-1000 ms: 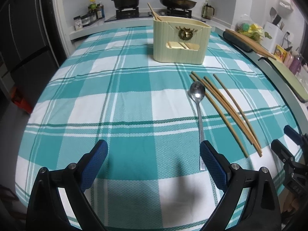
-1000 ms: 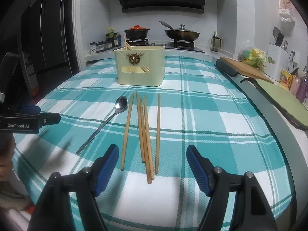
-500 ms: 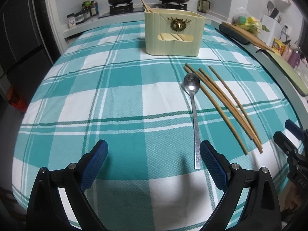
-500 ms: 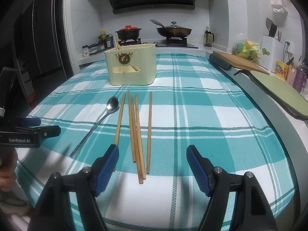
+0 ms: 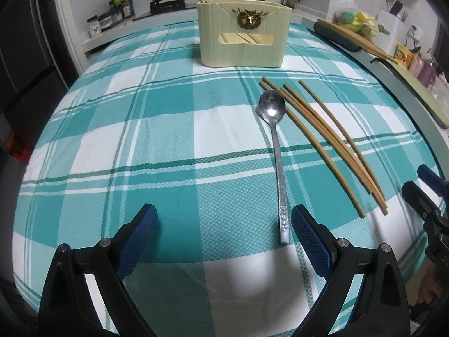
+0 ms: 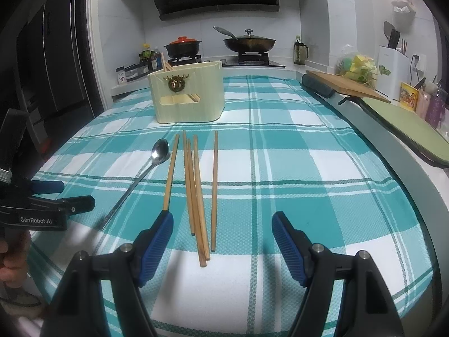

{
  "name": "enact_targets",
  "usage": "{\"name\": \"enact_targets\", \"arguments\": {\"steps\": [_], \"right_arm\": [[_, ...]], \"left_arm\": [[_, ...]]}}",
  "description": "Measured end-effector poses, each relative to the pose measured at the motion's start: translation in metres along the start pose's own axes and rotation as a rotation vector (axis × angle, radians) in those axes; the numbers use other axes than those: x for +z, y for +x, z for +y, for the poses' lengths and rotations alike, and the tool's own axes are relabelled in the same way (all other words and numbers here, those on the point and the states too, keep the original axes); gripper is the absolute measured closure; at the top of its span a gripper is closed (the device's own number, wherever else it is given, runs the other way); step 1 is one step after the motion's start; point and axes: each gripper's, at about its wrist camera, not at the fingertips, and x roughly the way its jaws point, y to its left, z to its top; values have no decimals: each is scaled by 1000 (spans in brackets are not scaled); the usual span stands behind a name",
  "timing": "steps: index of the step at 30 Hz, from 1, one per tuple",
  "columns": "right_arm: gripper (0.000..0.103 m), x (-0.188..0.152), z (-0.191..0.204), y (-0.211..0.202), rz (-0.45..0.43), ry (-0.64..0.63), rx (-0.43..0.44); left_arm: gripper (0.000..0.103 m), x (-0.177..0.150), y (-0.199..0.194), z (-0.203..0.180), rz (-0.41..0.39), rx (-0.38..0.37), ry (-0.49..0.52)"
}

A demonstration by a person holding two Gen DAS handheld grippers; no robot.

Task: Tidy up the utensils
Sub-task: 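Move both open grippers back toward the small spoon and remaining chopsticks, then close the left gripper on the small steel spoon while the right gripper grasps a chopstick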

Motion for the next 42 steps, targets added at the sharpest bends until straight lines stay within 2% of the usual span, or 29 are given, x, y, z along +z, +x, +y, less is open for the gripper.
{"name": "enact_targets", "arguments": {"steps": [5, 14, 17, 19, 21, 23, 24, 25, 27, 33, 37, 39, 42], "right_arm": [[29, -1, -2, 1, 0, 2, 6], [29, -1, -5, 4, 2, 17, 7], [29, -2, -8, 5, 5, 26, 7], [29, -2, -10, 6, 8, 31, 6], [29, -2, -12, 7, 10, 37, 7], [29, -2, -14, 7, 12, 43, 7], [29, -2, -15, 8, 13, 47, 8], [29, -3, -15, 9, 16, 50, 8], [29, -3, -17, 11, 22, 55, 11], [29, -3, -17, 12, 30, 54, 11], [29, 3, -22, 12, 45, 42, -3], [29, 9, -25, 18, 79, 30, -9], [29, 24, -29, 36, 153, 7, 4]], "left_arm": [[6, 16, 12, -12, -10, 10, 69], [7, 57, 64, -47, 9, 14, 195], [8, 69, 75, -53, -13, -21, 197], [10, 77, 83, -49, -11, -55, 156], [15, 83, 89, -43, -12, -88, 98], [25, 85, 89, -41, -39, -73, 91], [35, 85, 88, -42, -52, -83, 96], [40, 85, 87, -43, -61, -88, 103], [67, 85, 86, -46, -76, -100, 128], [67, 77, 77, -35, -66, -133, 194], [67, 64, 65, -15, -36, -139, 258], [67, 61, 61, -4, -12, -130, 255], [66, 55, 57, 15, 6, -112, 196]]}}
